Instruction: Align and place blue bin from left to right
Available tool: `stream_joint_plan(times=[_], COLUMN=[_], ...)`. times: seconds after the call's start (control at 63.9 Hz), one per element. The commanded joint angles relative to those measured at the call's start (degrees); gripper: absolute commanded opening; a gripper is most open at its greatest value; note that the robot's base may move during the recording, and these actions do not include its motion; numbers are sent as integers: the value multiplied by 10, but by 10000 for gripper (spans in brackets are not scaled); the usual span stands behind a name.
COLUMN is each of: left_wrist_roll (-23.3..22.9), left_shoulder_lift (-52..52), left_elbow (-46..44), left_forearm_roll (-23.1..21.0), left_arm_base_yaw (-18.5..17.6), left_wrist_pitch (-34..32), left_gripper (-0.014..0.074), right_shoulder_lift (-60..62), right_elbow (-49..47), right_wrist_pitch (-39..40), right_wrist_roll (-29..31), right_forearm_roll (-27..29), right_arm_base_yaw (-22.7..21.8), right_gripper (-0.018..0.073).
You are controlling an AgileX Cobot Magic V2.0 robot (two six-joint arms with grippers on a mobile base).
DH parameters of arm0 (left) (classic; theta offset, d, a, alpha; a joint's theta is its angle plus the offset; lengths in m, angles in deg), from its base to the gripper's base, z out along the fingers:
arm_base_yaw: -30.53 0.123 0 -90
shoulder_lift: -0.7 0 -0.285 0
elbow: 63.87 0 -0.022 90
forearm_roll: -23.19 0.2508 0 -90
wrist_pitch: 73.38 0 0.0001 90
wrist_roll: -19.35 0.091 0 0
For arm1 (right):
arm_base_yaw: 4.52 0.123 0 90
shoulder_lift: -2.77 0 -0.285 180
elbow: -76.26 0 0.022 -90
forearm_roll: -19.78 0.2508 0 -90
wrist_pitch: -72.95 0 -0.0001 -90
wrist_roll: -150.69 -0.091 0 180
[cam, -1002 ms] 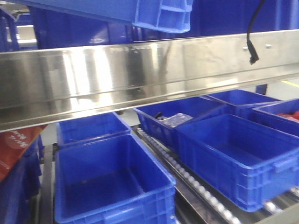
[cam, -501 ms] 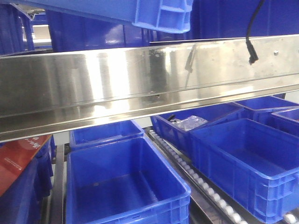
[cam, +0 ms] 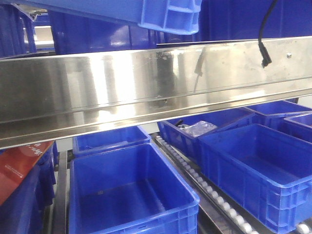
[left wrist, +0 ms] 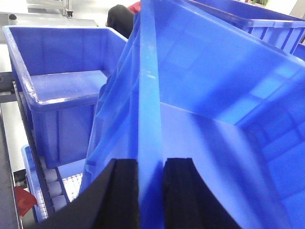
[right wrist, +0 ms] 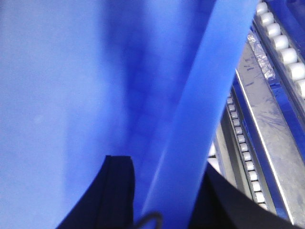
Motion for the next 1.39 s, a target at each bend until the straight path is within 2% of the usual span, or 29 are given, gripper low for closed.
stream_joint_plan(times=[0.0, 1.19, 1.378], left_wrist_roll=[-4, -4, -4], left_shoulder_lift=[-18, -18, -18], left_elbow=[-12, -12, -12], left_forearm_roll=[-47, -48, -65], left_arm_base_yaw=[-11, -11, -11], left_wrist_pitch=[-55, -57, -18], left_gripper=[-111, -111, -111], right_shoulder_lift=[10, 10, 10], right_elbow=[-8, -8, -12], right_wrist_pitch=[57, 72, 82], right_wrist_roll=[-6, -6, 0], right_forearm_roll=[37, 37, 37], right_arm_base_yaw=[8, 8, -4], right_gripper=[-162, -162, -162])
